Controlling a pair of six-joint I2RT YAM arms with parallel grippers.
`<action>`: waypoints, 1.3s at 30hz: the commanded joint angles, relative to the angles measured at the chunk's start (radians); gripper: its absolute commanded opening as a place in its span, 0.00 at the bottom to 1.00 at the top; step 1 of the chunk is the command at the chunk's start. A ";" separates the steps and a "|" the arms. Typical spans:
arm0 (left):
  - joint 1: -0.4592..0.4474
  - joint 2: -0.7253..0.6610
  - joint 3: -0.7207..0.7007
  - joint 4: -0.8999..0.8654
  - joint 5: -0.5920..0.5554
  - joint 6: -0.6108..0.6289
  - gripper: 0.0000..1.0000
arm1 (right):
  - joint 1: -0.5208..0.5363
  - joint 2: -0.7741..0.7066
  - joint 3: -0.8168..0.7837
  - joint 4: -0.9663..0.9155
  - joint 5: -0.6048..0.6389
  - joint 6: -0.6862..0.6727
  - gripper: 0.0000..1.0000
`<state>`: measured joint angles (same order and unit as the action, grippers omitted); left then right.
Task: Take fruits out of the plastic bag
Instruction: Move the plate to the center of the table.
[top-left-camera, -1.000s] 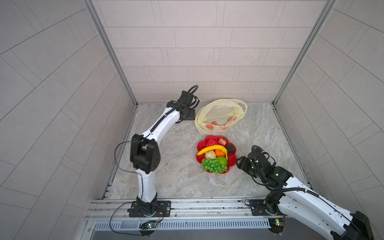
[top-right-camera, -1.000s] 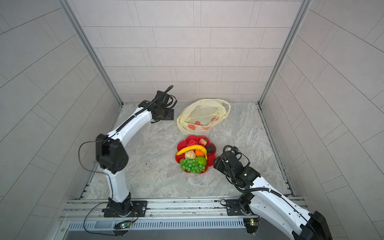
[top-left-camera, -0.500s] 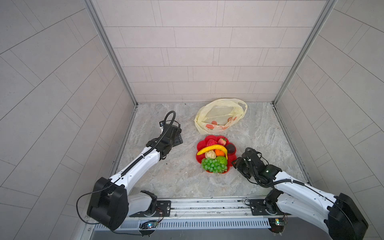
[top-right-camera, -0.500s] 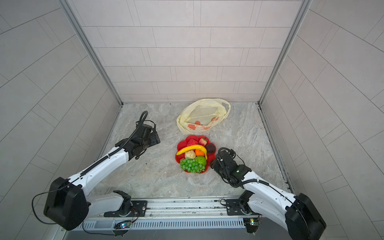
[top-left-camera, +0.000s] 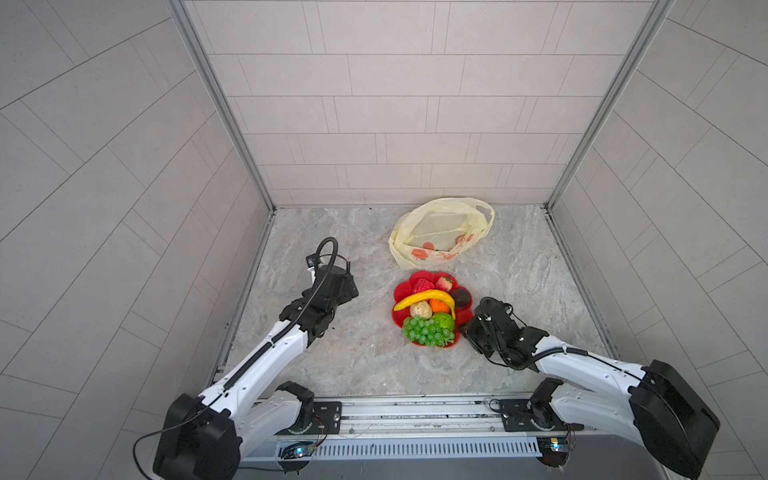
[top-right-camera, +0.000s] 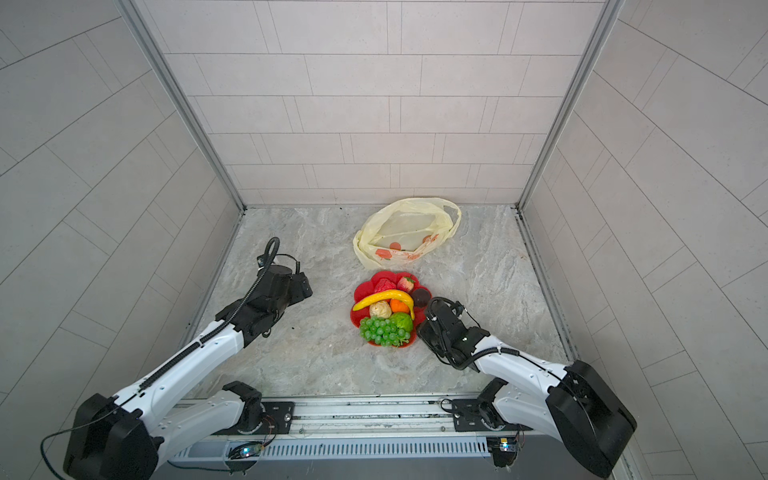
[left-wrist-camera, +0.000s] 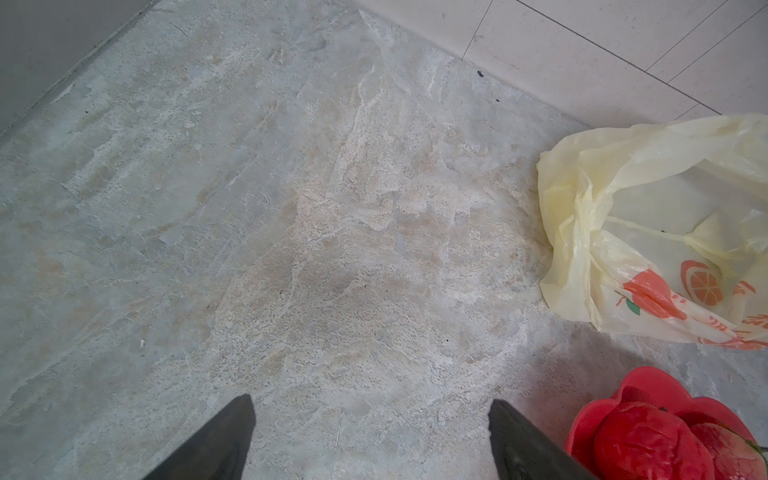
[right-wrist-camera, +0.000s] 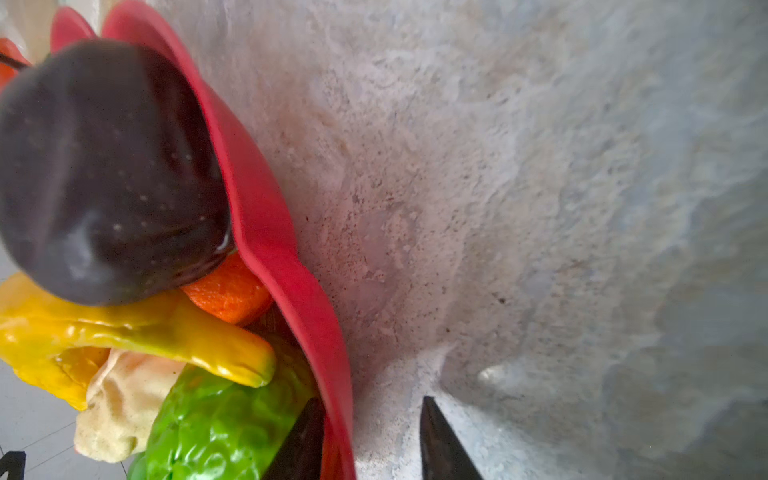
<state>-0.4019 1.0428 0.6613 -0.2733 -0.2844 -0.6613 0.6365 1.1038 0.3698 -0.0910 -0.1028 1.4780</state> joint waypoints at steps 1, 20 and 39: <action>-0.005 -0.017 -0.018 0.018 -0.027 0.014 0.94 | 0.010 0.018 0.002 0.036 0.012 0.087 0.31; -0.005 -0.059 -0.028 0.013 -0.022 0.023 0.97 | 0.018 0.131 0.043 0.148 0.025 0.184 0.06; -0.005 -0.055 -0.029 0.009 -0.035 0.024 0.97 | -0.032 0.410 0.266 0.216 -0.029 0.178 0.04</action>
<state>-0.4019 0.9997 0.6426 -0.2584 -0.2985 -0.6537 0.6159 1.4792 0.5900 0.1062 -0.1265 1.5867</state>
